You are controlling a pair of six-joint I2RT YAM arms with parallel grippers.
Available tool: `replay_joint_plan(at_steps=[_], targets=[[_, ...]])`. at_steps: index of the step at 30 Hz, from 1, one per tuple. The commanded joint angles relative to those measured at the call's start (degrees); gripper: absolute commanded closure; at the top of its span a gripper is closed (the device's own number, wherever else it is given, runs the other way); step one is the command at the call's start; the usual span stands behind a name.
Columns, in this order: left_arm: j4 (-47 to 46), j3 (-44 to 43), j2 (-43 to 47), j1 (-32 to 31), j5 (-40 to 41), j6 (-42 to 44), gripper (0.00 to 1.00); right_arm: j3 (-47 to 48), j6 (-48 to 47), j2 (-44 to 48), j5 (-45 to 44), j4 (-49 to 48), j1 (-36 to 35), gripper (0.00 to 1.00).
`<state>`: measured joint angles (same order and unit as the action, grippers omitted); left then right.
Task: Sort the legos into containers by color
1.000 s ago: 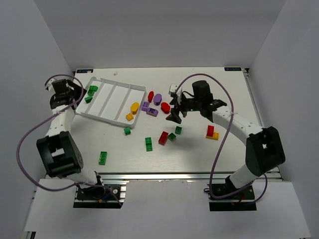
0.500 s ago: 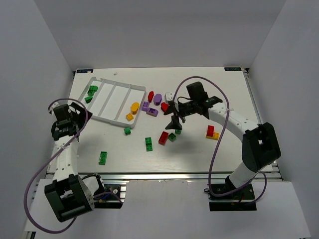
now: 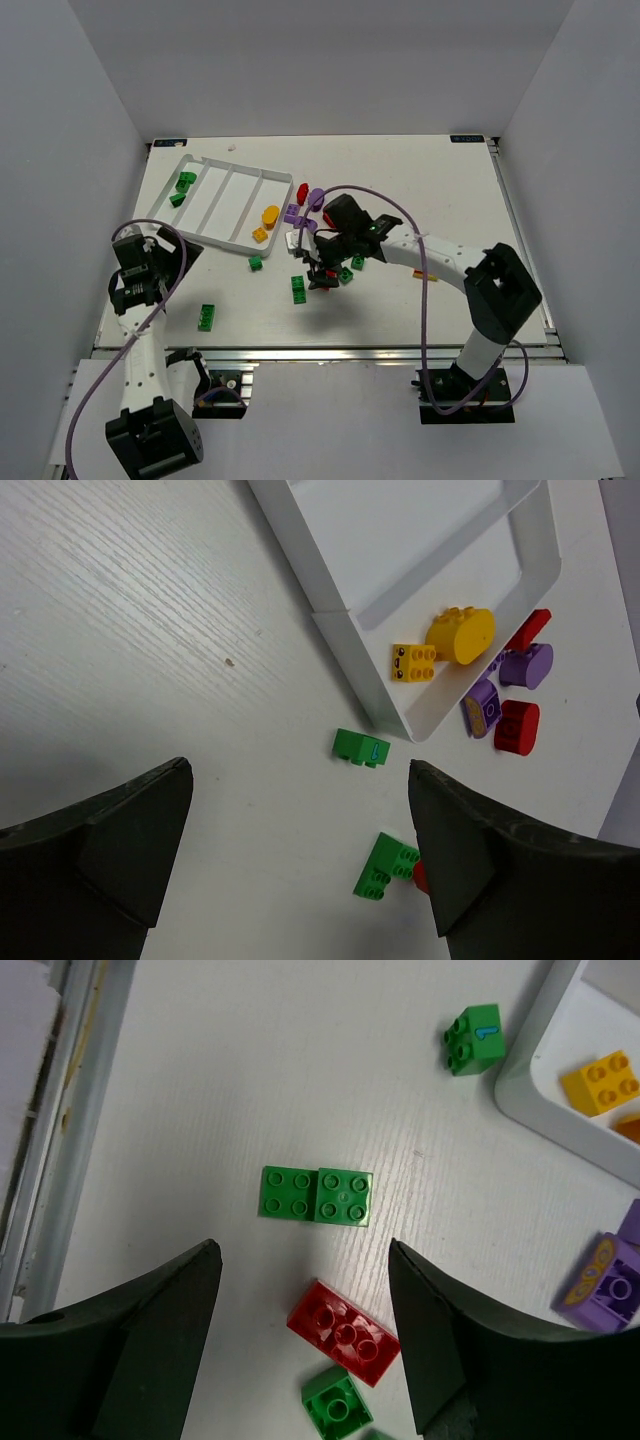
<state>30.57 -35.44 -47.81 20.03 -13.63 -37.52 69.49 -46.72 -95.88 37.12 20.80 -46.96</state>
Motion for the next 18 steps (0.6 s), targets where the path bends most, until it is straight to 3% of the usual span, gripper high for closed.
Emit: replay_joint_plan(at_steps=[1,5,10,18], targets=[[3.7,-0.4,4.3,0.0,-1.4,0.0,0.03,1.8,4.3,-3.0,-8.2,-4.6,-2.4,0.27],[8.9,-2.5,7.3,0.0,1.0,-0.2,0.03,2.4,7.4,-5.7,-12.9,-6.6,-5.2,0.27],[15.8,-8.8,9.6,0.0,7.5,-0.3,0.02,2.6,8.0,-7.1,-12.2,-7.7,-5.5,0.27],[17.2,-9.8,10.5,-0.1,6.1,-0.8,0.02,5.1,3.0,-12.0,-10.8,-7.3,-5.5,0.27]])
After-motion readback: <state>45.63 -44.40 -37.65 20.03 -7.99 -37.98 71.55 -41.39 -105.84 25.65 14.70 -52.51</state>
